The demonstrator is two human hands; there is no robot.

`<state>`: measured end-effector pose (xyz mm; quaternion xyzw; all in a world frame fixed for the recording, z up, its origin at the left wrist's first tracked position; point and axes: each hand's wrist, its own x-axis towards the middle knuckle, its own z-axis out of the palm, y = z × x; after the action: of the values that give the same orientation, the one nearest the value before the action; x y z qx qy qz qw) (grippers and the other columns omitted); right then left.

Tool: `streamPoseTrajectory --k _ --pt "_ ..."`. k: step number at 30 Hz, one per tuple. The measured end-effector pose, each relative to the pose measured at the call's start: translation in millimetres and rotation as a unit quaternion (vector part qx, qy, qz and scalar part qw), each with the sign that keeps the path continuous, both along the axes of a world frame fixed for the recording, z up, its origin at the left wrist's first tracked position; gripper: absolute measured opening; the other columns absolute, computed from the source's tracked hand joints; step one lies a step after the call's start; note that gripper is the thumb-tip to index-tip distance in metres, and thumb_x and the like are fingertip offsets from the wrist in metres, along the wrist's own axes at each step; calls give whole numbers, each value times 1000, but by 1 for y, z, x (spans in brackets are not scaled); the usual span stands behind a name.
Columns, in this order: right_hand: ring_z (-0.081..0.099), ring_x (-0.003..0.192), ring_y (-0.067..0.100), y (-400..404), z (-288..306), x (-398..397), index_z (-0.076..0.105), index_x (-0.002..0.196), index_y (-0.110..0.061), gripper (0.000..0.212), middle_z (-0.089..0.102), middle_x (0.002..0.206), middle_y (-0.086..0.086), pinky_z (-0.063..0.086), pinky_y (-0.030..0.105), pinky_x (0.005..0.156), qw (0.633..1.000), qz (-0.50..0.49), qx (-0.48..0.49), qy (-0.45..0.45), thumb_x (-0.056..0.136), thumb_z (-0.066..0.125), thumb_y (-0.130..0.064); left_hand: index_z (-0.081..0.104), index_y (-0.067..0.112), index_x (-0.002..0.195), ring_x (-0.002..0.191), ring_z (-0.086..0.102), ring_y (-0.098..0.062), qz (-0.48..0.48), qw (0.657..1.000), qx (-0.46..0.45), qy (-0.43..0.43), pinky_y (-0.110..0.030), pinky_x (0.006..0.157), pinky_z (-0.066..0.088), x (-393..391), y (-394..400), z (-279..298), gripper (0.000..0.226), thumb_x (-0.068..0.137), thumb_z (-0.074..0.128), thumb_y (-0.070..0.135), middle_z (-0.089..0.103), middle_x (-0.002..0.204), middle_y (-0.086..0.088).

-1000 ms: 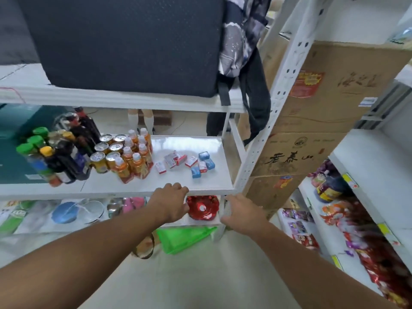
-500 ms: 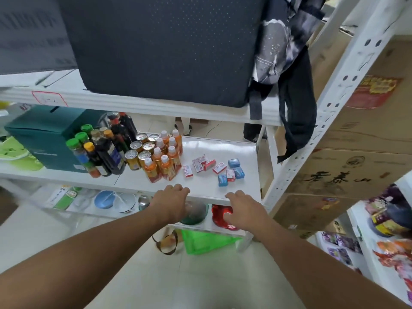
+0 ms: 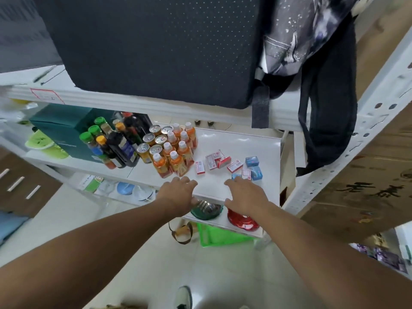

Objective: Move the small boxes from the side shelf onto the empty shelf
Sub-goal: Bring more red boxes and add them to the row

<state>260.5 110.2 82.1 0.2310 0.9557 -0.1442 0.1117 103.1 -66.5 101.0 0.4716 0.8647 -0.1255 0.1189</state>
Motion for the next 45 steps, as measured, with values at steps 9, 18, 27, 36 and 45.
streamPoseTrajectory --k 9,18,27,36,45 --pt "57 131 28 11 -7 -55 46 153 -29 63 55 147 2 57 47 96 999 -13 12 -37 95 60 -48 49 30 152 131 56 -29 7 999 30 -18 -50 96 56 -55 18 -23 55 103 47 53 60 145 -6" --pt "59 126 25 0 -27 -89 50 151 -29 62 55 145 0 56 43 94 990 -96 12 -98 93 62 -48 58 22 131 105 65 -27 58 988 98 -108 -40 75 53 -105 40 -86 42 102 51 51 64 119 -5" --pt "57 129 26 2 -48 -111 51 151 -30 59 56 145 0 55 44 98 985 -135 1 -107 95 59 -46 52 18 138 111 66 -32 78 980 112 -145 -42 83 60 -129 83 -136 48 103 52 52 61 130 -9" --pt "60 121 28 56 -70 -129 59 140 -24 46 61 133 3 55 43 89 990 -129 3 -60 96 56 -38 47 17 132 112 67 -33 215 956 168 -110 -41 84 62 -121 130 -152 46 101 68 43 61 128 -12" --pt "62 118 31 112 -101 -161 59 135 -28 43 67 128 1 53 42 82 994 -84 48 -44 93 55 -19 51 10 135 116 66 -36 240 946 163 -147 -41 85 55 -105 121 -155 43 99 69 24 55 134 -13"
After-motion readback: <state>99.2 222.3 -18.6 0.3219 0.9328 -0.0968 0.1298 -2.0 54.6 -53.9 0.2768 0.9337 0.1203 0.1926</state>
